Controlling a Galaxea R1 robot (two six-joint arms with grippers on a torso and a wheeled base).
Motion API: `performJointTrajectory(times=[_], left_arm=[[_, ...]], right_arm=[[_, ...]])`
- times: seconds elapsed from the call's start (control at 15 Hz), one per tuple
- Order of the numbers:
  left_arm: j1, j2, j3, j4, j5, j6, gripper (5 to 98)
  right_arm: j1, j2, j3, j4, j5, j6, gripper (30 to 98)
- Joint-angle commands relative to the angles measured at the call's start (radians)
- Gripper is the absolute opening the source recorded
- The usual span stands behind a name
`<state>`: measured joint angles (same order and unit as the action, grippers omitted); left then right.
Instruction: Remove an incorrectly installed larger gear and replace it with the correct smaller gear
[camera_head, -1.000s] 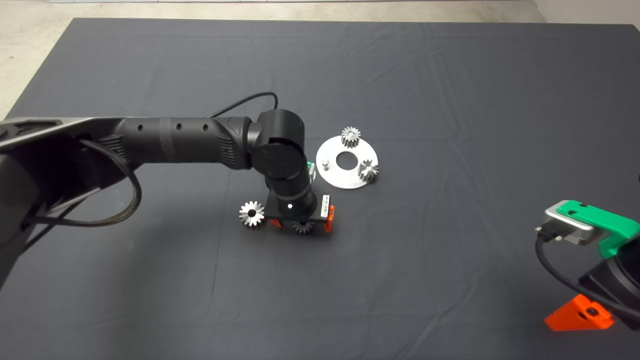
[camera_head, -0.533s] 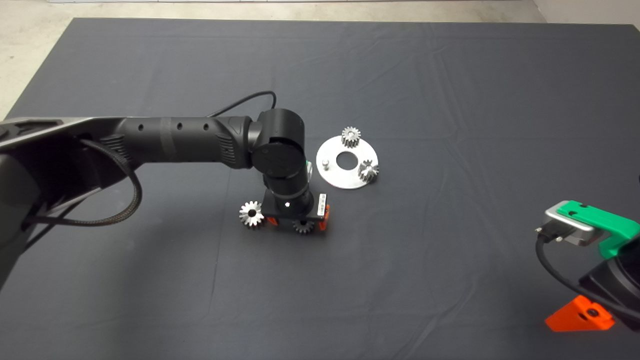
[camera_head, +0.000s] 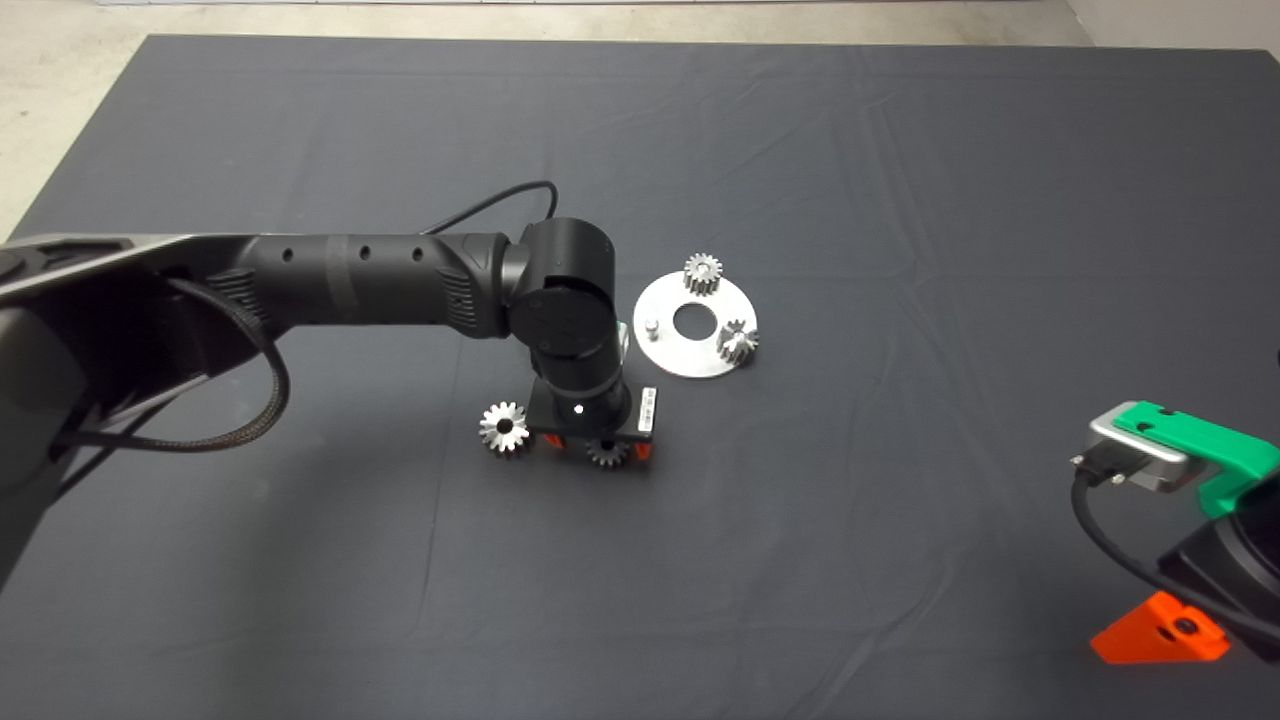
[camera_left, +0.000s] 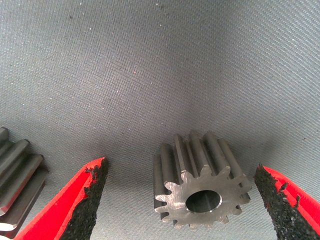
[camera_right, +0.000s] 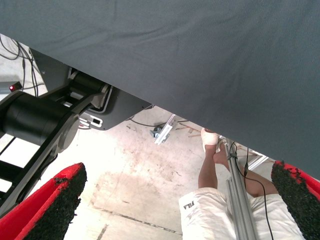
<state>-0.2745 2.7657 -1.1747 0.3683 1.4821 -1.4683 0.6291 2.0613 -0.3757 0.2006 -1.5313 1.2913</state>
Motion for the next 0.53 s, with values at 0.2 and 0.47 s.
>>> performJointTrajectory(times=[0.2,0.47], left_arm=[[-0.009,0.030,0.001,0.011,0.012,0.003,69.7],[-0.009,0.032,0.001,0.011,0.024,0.003,65.0]], right_arm=[[0.012,0.001,0.005,0.020,-0.093,-0.001,97.7],[0.012,0.000,0.005,0.020,-0.093,-0.001,97.7]])
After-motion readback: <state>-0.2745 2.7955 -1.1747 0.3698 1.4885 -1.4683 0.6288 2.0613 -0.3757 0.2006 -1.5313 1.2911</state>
